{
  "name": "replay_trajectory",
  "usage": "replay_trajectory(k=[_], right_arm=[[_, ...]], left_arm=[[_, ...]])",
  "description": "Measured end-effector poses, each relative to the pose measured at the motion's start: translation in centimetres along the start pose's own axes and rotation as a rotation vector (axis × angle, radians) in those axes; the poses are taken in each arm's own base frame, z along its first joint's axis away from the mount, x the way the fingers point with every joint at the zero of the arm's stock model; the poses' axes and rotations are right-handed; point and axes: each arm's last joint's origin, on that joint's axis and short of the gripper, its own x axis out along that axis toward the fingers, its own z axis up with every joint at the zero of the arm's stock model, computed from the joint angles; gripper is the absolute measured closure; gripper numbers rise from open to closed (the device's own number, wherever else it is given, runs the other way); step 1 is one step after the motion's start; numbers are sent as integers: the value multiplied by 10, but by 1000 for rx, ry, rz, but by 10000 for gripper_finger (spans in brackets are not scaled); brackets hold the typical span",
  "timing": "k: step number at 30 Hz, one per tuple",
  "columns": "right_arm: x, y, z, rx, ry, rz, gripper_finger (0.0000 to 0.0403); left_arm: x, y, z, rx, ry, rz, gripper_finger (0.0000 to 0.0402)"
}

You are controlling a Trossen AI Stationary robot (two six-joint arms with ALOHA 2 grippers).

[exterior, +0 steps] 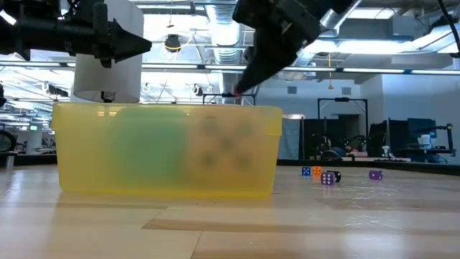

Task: Pick & Place Dice
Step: Put the red die into the yellow bin, then put the orange die into the yellow bin

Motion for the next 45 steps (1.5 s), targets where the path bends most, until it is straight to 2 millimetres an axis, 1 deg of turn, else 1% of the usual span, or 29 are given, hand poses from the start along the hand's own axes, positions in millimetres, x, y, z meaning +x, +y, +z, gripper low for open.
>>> replay_trajectory(k=[7, 9, 12, 15, 17, 25, 34, 37, 45], right_arm=[[0, -1, 11, -12, -115, -12, 346], [3, -1, 14, -15, -145, -15, 346], [17, -1, 14, -14, -170, -16, 346], [32, 1, 10, -15, -150, -14, 346], [37, 1, 7, -17, -126, -11, 346], [31, 0, 12, -14, -169, -16, 346], [35, -2, 9, -10, -150, -19, 344], [34, -2, 10, -24, -154, -20, 327], [34, -2, 10, -33, -158, -22, 254]], left_arm=[[0, 0, 0, 0, 0, 0, 312], [0, 0, 0, 0, 0, 0, 312], [0, 0, 0, 0, 0, 0, 312], [0, 0, 0, -1, -2, 0, 312], [0, 0, 0, -1, -2, 0, 312], [0, 0, 1, -2, -8, 0, 312], [0, 0, 1, -2, -9, 0, 312], [0, 0, 1, -2, -8, 1, 312], [0, 0, 1, -2, -8, 1, 312]])
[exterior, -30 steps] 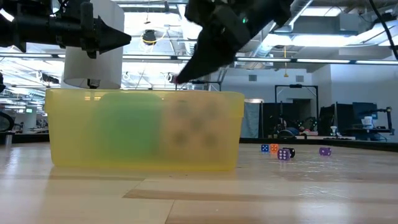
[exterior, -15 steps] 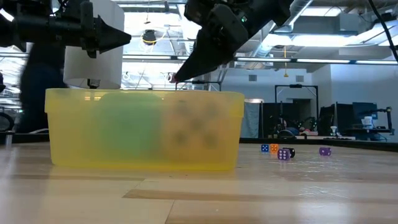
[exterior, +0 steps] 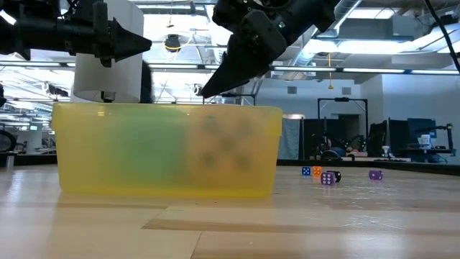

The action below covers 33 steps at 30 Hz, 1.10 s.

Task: Pick & Place Dice
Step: Put the orange die into the yellow bin

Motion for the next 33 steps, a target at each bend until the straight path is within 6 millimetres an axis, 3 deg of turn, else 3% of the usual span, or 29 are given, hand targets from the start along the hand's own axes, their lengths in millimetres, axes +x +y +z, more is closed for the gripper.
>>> replay_trajectory(k=[10, 23, 33], right_arm=[[-6, 0, 1, -1, 11, 0, 234], [-53, -5, 19, 2, -49, -9, 312], [-55, -11, 25, 10, -112, -25, 331]], left_arm=[[0, 0, 0, 0, 1, 0, 312], [0, 0, 0, 1, 1, 0, 312], [0, 0, 0, 0, 2, 0, 312]])
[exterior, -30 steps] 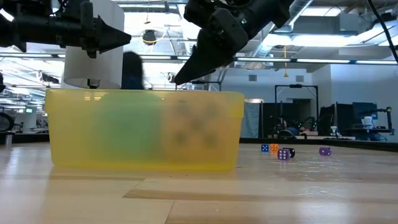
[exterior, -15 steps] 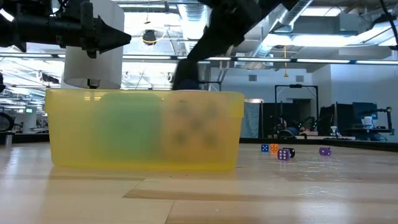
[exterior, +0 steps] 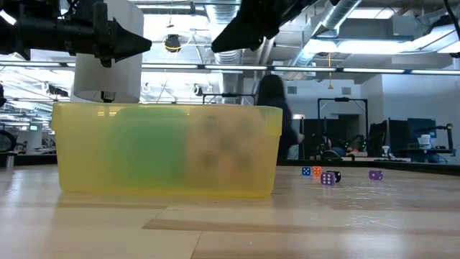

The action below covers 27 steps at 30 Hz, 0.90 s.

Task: Pick & Place Dice
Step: Put the orange die into the yellow bin

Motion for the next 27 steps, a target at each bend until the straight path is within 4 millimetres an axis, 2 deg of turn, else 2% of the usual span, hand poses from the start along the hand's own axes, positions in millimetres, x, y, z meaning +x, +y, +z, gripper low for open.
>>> replay_trajectory(k=[6, 10, 16, 23, 27], right_arm=[[0, -4, 1, 9, -14, -10, 331], [0, -3, -6, 47, 57, -1, 337], [-6, 3, -11, 16, 145, -91, 393], [-26, 14, -4, -46, 144, -154, 399], [-42, 11, -11, -9, 160, -197, 399]], left_arm=[[0, 0, 0, 0, 0, 0, 312], [0, 0, 0, 0, 0, 0, 312], [0, 0, 0, 0, -1, 1, 312], [0, 0, 0, 0, -1, 0, 312], [0, 0, 0, 1, 1, 0, 312]])
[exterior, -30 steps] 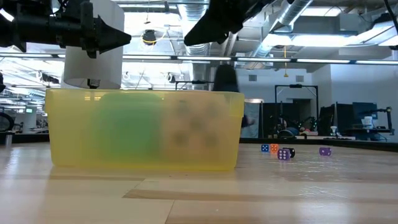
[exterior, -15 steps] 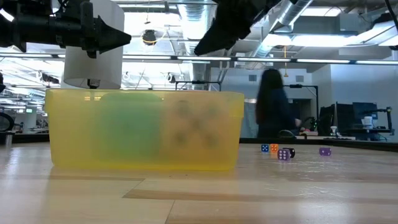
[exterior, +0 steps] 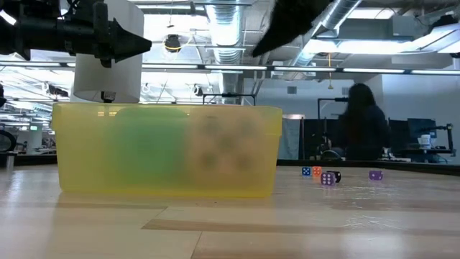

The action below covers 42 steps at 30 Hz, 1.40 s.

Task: Pick & Place Dice
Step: Put the orange die into the yellow bin

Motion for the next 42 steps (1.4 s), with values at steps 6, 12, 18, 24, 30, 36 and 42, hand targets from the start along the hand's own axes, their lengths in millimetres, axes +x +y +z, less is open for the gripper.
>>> replay_trajectory(k=[6, 12, 18, 24, 30, 36, 42], right_arm=[[-14, -10, -37, 90, 46, -21, 401], [-14, -18, -84, 236, 23, -59, 400], [-4, -19, -127, 325, 33, -84, 401], [8, -12, -154, 323, 124, -67, 398], [22, -7, -165, 311, 202, -67, 395], [39, -3, -172, 322, 239, -77, 385], [45, -1, -175, 316, 255, -82, 340]], left_arm=[[0, 0, 0, -1, -1, 0, 312], [0, 0, 0, -1, -4, 1, 312], [0, 0, 1, -3, -10, 1, 312], [0, 0, 2, -5, -17, 2, 312], [0, 0, 2, -5, -17, 2, 312], [0, 0, 2, -5, -17, 1, 312], [0, 0, 2, -5, -16, 2, 312]])
